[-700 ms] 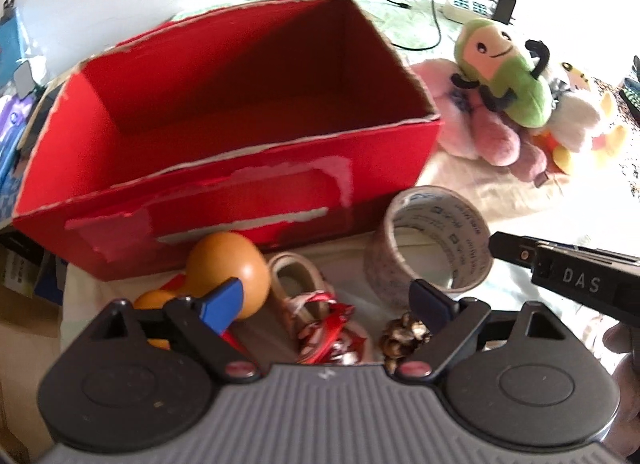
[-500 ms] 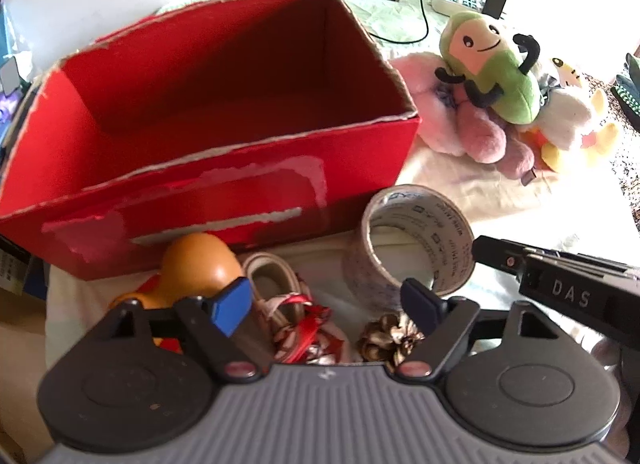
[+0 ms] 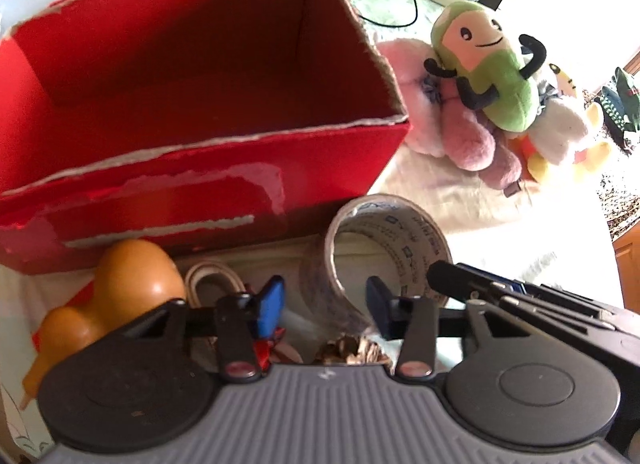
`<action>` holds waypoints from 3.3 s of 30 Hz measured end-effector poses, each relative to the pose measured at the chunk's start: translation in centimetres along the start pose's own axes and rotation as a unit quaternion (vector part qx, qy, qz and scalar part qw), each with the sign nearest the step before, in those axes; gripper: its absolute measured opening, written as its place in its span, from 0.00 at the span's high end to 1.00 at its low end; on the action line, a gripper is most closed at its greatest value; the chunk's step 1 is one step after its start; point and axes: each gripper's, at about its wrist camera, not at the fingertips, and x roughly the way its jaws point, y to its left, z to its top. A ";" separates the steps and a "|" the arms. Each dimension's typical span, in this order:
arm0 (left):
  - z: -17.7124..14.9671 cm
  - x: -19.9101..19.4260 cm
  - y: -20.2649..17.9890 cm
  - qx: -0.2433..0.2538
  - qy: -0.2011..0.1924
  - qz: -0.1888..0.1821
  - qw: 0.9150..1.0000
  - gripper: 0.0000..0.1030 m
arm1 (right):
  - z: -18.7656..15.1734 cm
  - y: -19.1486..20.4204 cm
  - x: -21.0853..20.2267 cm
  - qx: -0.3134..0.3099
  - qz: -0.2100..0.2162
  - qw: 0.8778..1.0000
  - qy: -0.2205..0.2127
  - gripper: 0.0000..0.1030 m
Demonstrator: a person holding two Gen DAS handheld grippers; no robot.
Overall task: Organize objects
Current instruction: 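Close the right gripper on the rim of the clear tape roll, then lift the tape roll with the right gripper and carry it over the red box, then lower the tape roll into the red box and open the right gripper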
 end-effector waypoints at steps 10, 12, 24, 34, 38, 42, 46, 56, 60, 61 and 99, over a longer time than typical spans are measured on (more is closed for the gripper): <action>0.0 0.3 -0.3 0.018 0.002 -0.018 1.000 0.77 | 0.0 0.3 -1.5 -0.007 -0.008 1.000 -0.010 0.85; 0.0 0.0 -0.4 0.025 0.001 -0.025 0.999 0.77 | 0.0 0.4 -2.8 -0.009 -0.015 1.000 -0.024 0.86; -0.3 -4.5 -5.4 0.142 -0.057 -0.087 0.984 0.78 | -0.2 1.4 -11.7 -0.031 -0.067 0.981 -0.180 0.87; 3.2 -11.5 -4.1 0.165 -0.176 -0.090 0.966 0.78 | 5.8 7.7 -10.3 -0.078 -0.010 0.968 -0.240 0.86; 5.2 -12.5 -0.3 0.131 -0.194 -0.067 0.970 0.78 | 7.8 10.9 -6.9 -0.110 0.013 0.973 -0.203 0.86; 6.8 -11.7 4.4 0.084 -0.187 -0.053 0.977 0.78 | 8.9 13.6 -2.7 -0.159 0.008 0.974 -0.158 0.86; 8.2 -8.7 8.7 0.037 -0.156 -0.057 0.985 0.79 | 9.9 15.0 1.4 -0.192 -0.016 0.975 -0.112 0.86; 10.6 -1.5 11.9 -0.030 -0.075 -0.085 0.993 0.79 | 11.2 15.2 6.0 -0.210 -0.060 0.974 -0.064 0.86; 11.6 -0.2 12.0 -0.042 -0.058 -0.090 0.993 0.79 | 11.4 14.9 6.7 -0.209 -0.070 0.974 -0.062 0.82; 11.8 0.0 11.9 -0.042 -0.053 -0.091 0.994 0.79 | 11.5 14.9 6.6 -0.206 -0.069 0.974 -0.065 0.82; 5.6 -8.0 10.1 -0.015 -0.150 0.110 0.982 0.60 | 5.9 14.3 -0.1 -0.180 -0.055 0.969 -0.161 0.71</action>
